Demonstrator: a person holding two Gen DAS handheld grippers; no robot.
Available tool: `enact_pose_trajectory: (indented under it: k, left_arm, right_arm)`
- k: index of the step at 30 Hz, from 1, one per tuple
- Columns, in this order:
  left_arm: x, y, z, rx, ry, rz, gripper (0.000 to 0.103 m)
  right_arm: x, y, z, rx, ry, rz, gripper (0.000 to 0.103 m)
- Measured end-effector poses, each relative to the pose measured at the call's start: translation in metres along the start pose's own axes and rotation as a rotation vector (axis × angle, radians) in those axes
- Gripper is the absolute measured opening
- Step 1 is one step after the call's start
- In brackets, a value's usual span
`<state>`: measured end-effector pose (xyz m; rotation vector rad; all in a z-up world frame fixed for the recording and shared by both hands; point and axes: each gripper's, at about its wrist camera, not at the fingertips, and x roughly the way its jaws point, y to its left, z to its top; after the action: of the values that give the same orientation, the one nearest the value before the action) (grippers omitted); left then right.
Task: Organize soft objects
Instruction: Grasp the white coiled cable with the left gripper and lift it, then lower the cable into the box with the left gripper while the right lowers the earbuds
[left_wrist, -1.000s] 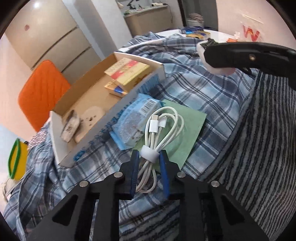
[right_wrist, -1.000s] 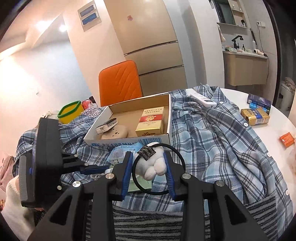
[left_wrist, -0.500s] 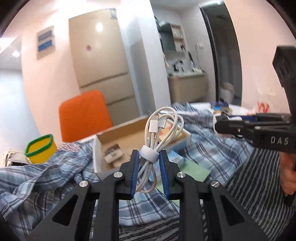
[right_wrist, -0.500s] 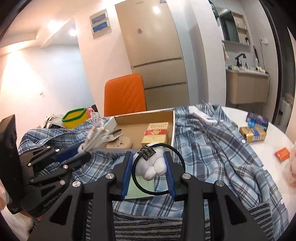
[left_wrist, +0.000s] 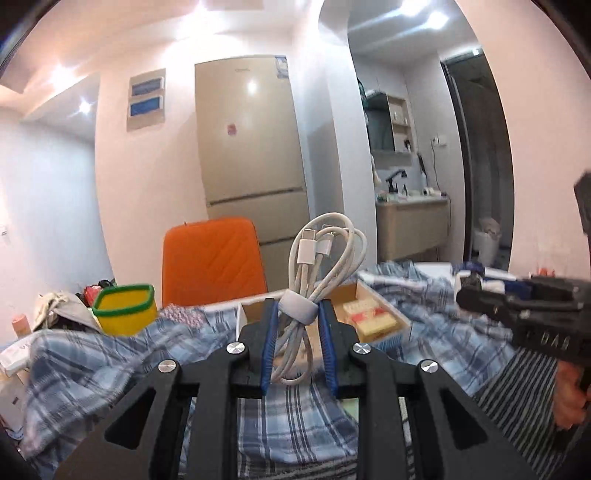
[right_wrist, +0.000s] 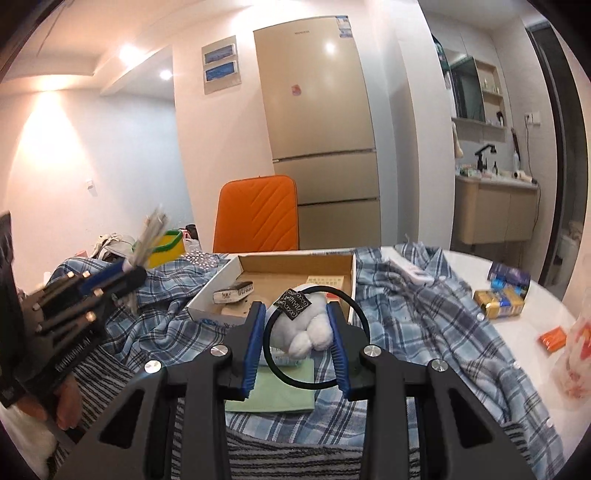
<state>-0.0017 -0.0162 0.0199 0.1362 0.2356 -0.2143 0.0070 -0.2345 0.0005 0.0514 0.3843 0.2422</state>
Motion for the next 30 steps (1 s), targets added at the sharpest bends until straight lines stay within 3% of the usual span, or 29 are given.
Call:
enact_pose_trajectory:
  k: [4,10,18,23,26,30]
  left_arm:
    - [-0.004,0.006,0.024,-0.025,-0.04,0.033,0.021]
    - [0.013,0.014,0.057,-0.048,-0.091,0.061,0.021]
    - [0.054,0.024,0.082,-0.067,-0.128,0.086,0.021]
    - [0.095,0.042,0.059,-0.119,-0.029,0.055,0.021]
    - [0.12,0.05,0.035,-0.133,0.082,0.053,0.021]
    - [0.145,0.049,0.018,-0.115,0.227,0.086,0.021]
  right_arm:
    - [-0.008,0.009,0.014,-0.022,-0.055,-0.027,0.035]
    - [-0.004,0.019,0.062,-0.052,-0.129,-0.017,0.035]
    - [0.046,0.021,0.115,0.003,-0.192,-0.017,0.035]
    - [0.088,0.021,0.113,0.032,-0.146,-0.007,0.035]
    - [0.113,0.022,0.097,0.056,-0.046,0.035,0.035]
    - [0.147,0.034,0.072,-0.026,0.04,-0.003,0.035]
